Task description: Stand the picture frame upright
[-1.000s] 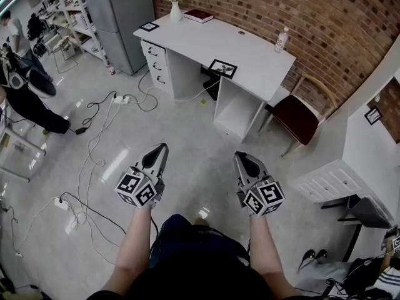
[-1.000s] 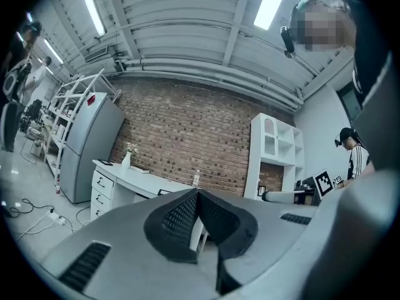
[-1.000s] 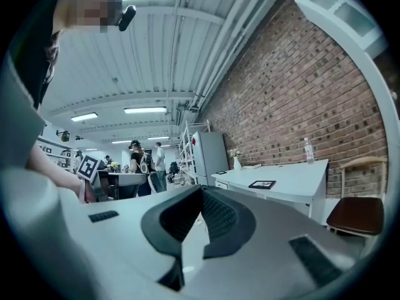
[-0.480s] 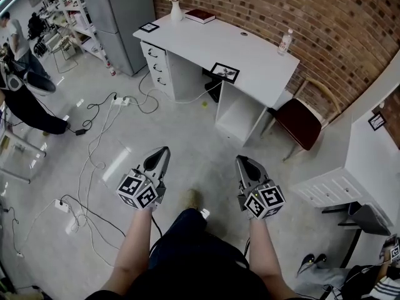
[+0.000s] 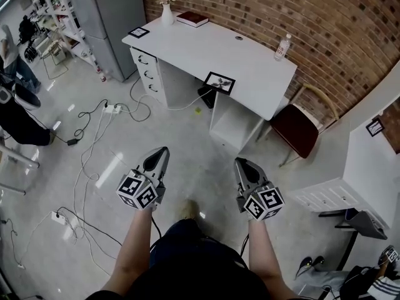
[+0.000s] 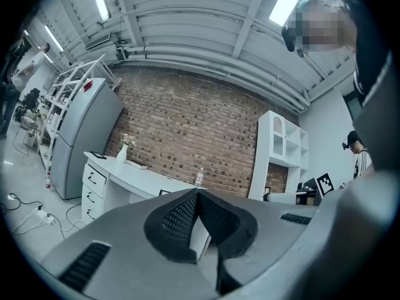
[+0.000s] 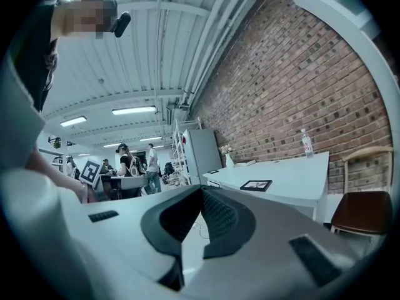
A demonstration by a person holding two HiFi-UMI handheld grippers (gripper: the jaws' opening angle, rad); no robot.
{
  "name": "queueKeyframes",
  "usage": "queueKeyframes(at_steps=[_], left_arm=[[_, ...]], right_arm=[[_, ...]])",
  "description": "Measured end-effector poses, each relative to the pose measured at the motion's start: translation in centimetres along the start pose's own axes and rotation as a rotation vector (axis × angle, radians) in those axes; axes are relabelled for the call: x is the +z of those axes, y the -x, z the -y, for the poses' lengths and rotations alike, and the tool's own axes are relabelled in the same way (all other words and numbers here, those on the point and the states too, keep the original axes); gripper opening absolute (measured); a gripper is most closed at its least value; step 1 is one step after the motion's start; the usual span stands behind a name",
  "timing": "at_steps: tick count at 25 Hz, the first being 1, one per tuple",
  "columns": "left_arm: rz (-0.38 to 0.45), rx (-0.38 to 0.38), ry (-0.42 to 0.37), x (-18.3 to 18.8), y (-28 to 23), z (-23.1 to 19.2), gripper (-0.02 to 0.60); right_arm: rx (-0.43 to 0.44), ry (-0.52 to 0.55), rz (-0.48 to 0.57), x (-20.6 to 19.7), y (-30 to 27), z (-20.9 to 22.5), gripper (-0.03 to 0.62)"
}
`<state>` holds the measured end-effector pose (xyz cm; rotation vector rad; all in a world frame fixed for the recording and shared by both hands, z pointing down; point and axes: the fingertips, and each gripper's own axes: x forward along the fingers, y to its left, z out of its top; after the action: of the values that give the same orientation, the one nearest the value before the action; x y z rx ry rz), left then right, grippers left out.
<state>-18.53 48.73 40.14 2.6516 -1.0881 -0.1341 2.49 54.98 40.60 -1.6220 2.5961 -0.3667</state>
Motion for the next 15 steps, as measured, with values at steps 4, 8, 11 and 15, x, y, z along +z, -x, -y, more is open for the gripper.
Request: queueKeyframes(at_steps=[4,8,11,15], left_arm=[[0.000,-0.015,0.003,0.9,-3.3,-2.3,0.000],[-0.011,-0.041,0.002,1.3,-6.6,-4.5,0.000],[-0.021,-0.057,0.002,1.4,-8.9,-6.1,0.000],[-0.025,-0.076,0.001,1.9,-11.4,-8.1,0.000]], right_arm=[[-0.017,-0.002,-0.014,0.4,-3.0,1.9,0.000],[-0.038,-0.016,-0.021,0.4,-6.0,3.6,0.000],[-0.054,-0.023,-0.027,0.2,-8.0,4.9,0.000],[-0.073,-0.039,-0.025,0.2,-10.6,6.4,0.000]])
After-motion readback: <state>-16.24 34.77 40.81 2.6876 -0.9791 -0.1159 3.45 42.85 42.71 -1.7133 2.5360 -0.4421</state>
